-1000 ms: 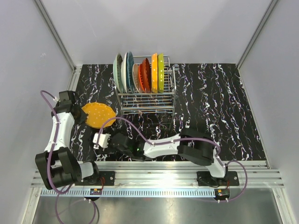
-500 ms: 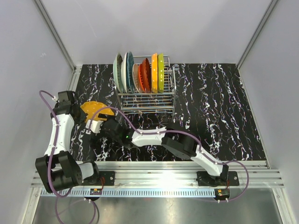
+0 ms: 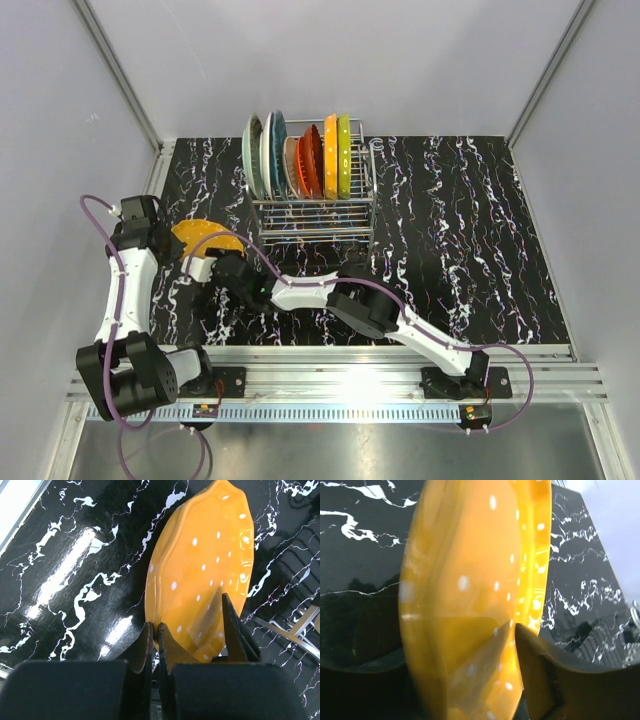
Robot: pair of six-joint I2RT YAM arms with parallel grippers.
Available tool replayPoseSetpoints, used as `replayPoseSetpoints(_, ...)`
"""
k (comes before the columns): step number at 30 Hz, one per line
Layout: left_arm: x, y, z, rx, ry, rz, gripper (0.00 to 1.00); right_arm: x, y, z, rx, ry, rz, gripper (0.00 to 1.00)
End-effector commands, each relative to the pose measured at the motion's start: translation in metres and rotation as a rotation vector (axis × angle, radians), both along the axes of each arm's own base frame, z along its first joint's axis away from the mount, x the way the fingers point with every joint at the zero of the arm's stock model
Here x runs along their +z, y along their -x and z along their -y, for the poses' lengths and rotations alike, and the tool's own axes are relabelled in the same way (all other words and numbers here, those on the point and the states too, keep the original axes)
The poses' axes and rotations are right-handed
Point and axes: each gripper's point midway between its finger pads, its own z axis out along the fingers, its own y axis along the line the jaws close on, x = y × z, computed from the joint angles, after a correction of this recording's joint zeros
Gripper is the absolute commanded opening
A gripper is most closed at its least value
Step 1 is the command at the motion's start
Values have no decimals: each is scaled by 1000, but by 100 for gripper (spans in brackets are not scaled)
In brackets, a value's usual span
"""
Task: Load the plates into the dish rack
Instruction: Pass the plate from the left arm to the right
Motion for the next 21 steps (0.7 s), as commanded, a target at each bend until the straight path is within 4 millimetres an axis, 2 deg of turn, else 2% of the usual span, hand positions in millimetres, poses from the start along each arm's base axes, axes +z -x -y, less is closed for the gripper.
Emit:
replayPoseSetpoints(1, 20, -15, 7, -43, 17, 115, 0, 32, -11, -11, -20, -80, 63, 57)
replayPoseSetpoints(8, 25, -15, 8, -47, 13, 134, 0, 29, -13, -11, -34, -85, 74, 33)
replayPoseSetpoints(14, 26, -16, 10, -57, 17, 139, 1, 40, -8, -9, -24, -114, 51, 19)
replayPoseSetpoints(16, 26, -16, 10, -58, 17, 137, 2, 49, -5, -9, -25, -131, 52, 10)
replayPoseSetpoints(18, 28, -15, 9, -56, 14, 143, 5, 49, -2, -7, -28, -134, 54, 2)
replayPoseSetpoints(21, 31, -15, 8, -54, 2, 152, 15, 56, 4, -7, -32, -147, 62, 0)
